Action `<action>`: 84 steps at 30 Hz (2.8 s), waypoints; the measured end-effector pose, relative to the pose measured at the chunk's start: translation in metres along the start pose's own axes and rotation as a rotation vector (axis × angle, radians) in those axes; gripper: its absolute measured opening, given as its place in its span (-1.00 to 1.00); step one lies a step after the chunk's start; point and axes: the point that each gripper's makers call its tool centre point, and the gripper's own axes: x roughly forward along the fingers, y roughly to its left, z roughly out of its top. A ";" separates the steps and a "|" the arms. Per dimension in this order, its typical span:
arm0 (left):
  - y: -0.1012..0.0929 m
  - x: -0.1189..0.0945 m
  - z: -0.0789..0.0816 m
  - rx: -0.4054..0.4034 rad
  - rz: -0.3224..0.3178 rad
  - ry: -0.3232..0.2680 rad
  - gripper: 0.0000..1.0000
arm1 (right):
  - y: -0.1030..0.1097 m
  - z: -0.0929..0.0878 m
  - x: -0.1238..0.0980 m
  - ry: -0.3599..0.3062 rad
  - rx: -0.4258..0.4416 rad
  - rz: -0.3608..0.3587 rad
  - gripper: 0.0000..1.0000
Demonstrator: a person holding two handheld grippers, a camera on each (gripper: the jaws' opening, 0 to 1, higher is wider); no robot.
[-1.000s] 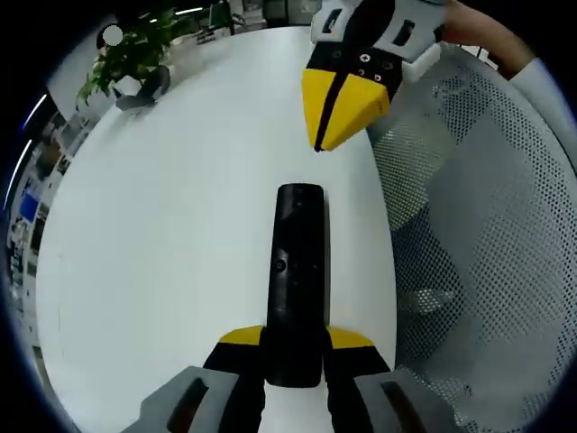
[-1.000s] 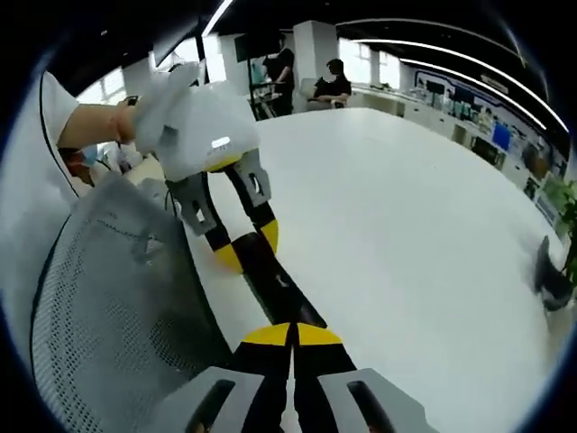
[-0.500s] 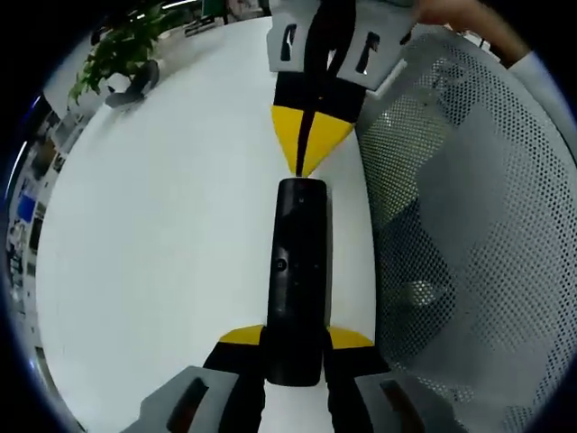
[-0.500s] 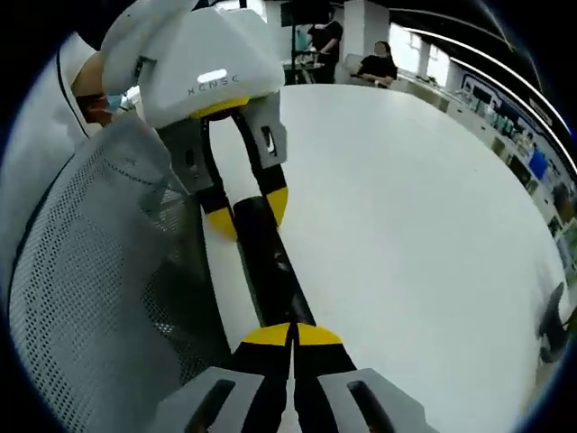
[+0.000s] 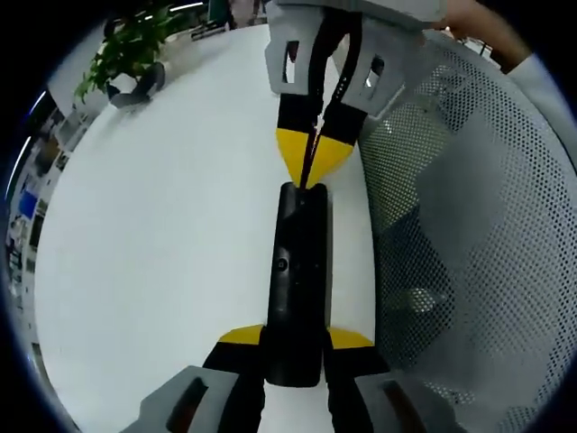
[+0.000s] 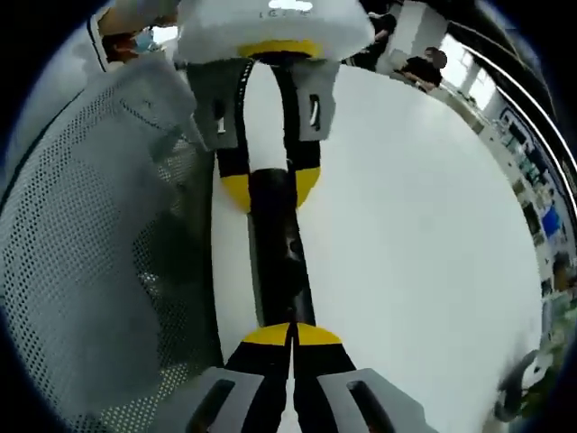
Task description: Press the specified remote control buttons in sequence, fully releasing each button before pressing the next.
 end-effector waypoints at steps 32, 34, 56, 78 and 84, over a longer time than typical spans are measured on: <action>0.000 -0.002 0.000 -0.044 0.005 -0.229 -0.52 | -0.002 0.016 0.005 -0.115 0.165 0.029 -1.00; 0.000 -0.002 0.000 -0.042 0.005 -0.230 -0.52 | -0.003 0.016 0.006 -0.088 0.163 0.037 -1.00; 0.000 -0.002 0.001 -0.027 0.001 -0.194 -0.52 | -0.001 0.032 0.008 -0.190 0.144 0.065 -1.00; 0.000 -0.002 0.001 -0.019 0.000 -0.174 -0.52 | -0.001 0.030 0.008 -0.215 0.071 0.032 -1.00; 0.000 -0.002 0.001 -0.022 -0.001 -0.173 -0.52 | -0.007 0.028 0.008 -0.325 0.143 0.018 -0.82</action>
